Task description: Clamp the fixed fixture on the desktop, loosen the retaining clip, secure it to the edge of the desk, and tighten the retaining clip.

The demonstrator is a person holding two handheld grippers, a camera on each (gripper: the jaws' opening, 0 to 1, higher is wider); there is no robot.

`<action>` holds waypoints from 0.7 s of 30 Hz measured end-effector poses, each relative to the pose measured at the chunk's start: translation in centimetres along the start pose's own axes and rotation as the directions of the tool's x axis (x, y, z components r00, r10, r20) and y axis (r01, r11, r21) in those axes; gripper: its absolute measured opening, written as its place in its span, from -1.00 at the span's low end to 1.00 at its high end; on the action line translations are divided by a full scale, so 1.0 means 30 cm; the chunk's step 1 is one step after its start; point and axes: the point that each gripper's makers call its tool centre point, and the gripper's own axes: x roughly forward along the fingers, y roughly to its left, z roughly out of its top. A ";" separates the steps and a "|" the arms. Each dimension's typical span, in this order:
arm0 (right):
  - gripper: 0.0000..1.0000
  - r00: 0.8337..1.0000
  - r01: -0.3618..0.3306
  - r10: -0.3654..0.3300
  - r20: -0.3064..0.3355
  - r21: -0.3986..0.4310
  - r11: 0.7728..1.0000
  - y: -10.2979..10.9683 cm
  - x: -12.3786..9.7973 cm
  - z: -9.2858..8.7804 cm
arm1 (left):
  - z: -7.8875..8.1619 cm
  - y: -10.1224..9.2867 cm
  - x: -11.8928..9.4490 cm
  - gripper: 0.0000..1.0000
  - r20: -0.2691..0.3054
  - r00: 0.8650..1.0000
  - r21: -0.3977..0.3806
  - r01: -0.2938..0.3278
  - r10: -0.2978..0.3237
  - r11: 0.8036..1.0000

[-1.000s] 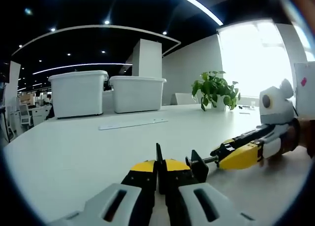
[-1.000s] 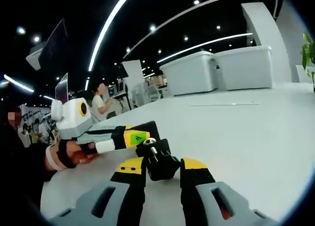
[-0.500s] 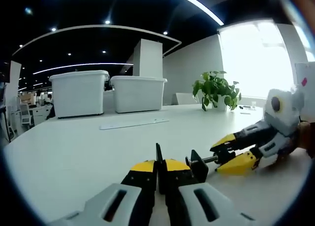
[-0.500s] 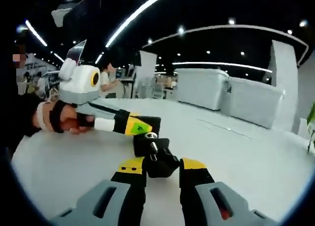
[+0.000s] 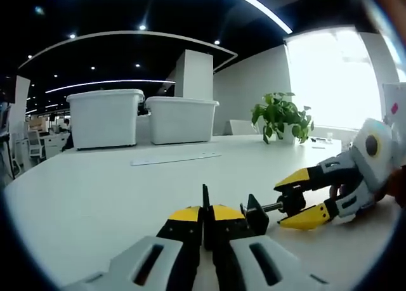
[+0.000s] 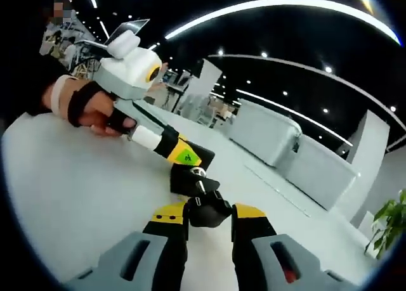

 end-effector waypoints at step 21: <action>-0.19 0.997 -0.077 0.075 0.037 0.754 0.652 -0.063 -0.001 -0.020 | 0.001 0.004 0.002 -0.91 0.003 1.000 0.035 -0.004 0.004 0.999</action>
